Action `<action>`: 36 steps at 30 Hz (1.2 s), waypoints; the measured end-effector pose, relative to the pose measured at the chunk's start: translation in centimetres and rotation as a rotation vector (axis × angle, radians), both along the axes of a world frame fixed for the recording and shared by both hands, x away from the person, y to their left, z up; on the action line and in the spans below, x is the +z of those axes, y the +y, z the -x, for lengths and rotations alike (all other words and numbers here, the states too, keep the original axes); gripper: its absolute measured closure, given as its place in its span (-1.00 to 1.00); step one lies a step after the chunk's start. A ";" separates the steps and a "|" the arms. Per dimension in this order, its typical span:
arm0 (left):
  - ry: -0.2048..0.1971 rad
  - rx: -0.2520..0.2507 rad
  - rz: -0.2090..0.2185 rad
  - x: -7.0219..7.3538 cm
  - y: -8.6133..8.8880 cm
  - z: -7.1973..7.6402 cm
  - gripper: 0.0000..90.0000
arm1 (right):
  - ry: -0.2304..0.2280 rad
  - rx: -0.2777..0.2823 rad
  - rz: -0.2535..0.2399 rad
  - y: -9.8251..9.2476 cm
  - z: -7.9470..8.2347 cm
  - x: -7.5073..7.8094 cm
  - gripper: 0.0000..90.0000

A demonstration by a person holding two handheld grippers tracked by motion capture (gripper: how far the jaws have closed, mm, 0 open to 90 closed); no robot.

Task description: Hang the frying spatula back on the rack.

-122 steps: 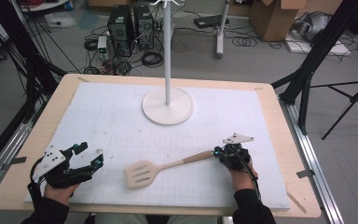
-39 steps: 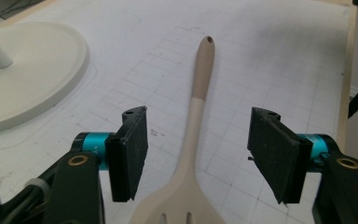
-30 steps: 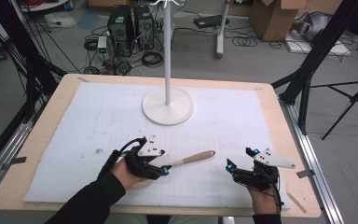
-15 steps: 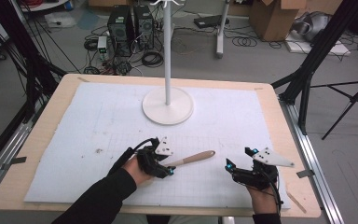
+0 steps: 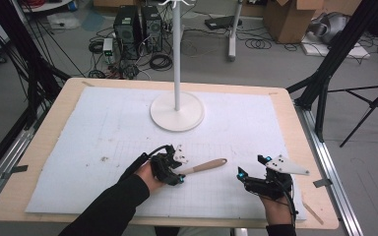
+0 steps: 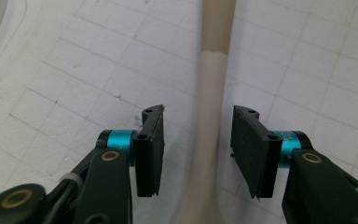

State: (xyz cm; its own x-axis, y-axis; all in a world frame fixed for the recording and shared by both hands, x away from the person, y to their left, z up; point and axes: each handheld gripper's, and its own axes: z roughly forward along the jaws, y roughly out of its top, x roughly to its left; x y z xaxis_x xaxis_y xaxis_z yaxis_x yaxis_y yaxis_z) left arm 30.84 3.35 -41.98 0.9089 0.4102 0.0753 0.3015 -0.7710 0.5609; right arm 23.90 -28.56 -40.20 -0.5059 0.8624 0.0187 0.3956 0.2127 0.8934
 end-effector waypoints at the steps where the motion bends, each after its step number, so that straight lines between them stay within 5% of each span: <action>1: 0.000 0.000 0.000 0.0 0.0 0.0 0.24 | 0.000 0.000 0.000 0.0 0.0 0.0 -0.63; 13: 0.104 -0.041 0.016 0.1 0.2 -1.0 0.52 | 0.003 0.007 0.006 0.1 -0.1 0.0 -0.63; 20: 0.107 -0.064 -0.052 0.5 -0.7 -1.4 0.66 | 0.011 0.012 0.004 0.3 -0.2 -0.1 -0.63; 36: 0.080 -0.084 -0.032 0.4 -0.3 -1.2 0.73 | 0.010 0.022 0.013 0.4 -0.3 -0.2 -0.63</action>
State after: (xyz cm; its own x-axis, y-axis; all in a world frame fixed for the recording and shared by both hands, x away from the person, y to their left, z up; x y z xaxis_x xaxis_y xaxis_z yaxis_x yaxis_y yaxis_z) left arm 32.08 3.01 -41.62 0.9435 0.3311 0.0127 0.2783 -0.8127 0.5119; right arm 24.25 -28.14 -40.36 -0.5243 0.8515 0.0130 0.3998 0.2326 0.8866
